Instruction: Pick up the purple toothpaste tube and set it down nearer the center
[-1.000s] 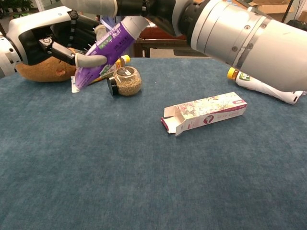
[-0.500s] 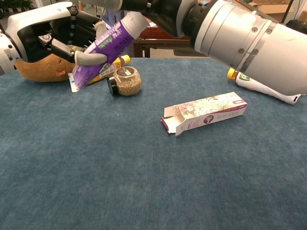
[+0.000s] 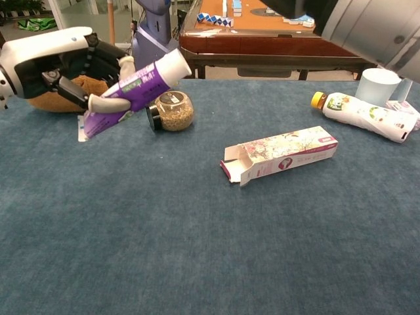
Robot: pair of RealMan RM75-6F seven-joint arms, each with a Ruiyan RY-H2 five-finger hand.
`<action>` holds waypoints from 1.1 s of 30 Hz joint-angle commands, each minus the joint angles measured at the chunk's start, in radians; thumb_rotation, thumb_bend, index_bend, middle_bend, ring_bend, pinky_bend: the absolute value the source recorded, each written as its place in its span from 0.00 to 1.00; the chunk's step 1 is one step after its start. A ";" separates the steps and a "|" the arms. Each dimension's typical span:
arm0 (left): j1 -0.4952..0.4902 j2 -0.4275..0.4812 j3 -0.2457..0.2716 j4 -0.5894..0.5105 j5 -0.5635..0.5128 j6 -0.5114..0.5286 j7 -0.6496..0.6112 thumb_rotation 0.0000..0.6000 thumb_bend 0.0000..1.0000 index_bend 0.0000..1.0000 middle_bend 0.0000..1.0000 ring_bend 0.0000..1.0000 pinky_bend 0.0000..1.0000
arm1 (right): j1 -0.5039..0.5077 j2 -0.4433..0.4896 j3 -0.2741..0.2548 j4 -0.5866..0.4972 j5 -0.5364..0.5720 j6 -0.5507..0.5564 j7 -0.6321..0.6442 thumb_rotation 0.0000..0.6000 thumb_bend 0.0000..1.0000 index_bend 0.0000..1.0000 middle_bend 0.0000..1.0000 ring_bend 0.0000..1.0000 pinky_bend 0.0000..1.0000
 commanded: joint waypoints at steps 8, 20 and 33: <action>-0.027 -0.073 0.062 0.189 0.014 -0.110 0.229 1.00 0.43 0.58 0.65 0.52 0.46 | -0.083 0.163 -0.040 -0.062 0.056 -0.023 -0.201 0.62 0.00 0.00 0.00 0.00 0.00; -0.025 -0.151 0.067 0.289 -0.061 -0.195 0.385 1.00 0.42 0.41 0.47 0.40 0.42 | -0.181 0.273 -0.078 -0.066 0.120 -0.012 -0.383 0.62 0.00 0.00 0.00 0.00 0.00; 0.101 -0.038 0.032 0.145 -0.204 -0.104 0.556 1.00 0.40 0.19 0.31 0.26 0.37 | -0.314 0.356 -0.119 -0.071 0.224 0.035 -0.596 0.62 0.00 0.00 0.00 0.00 0.00</action>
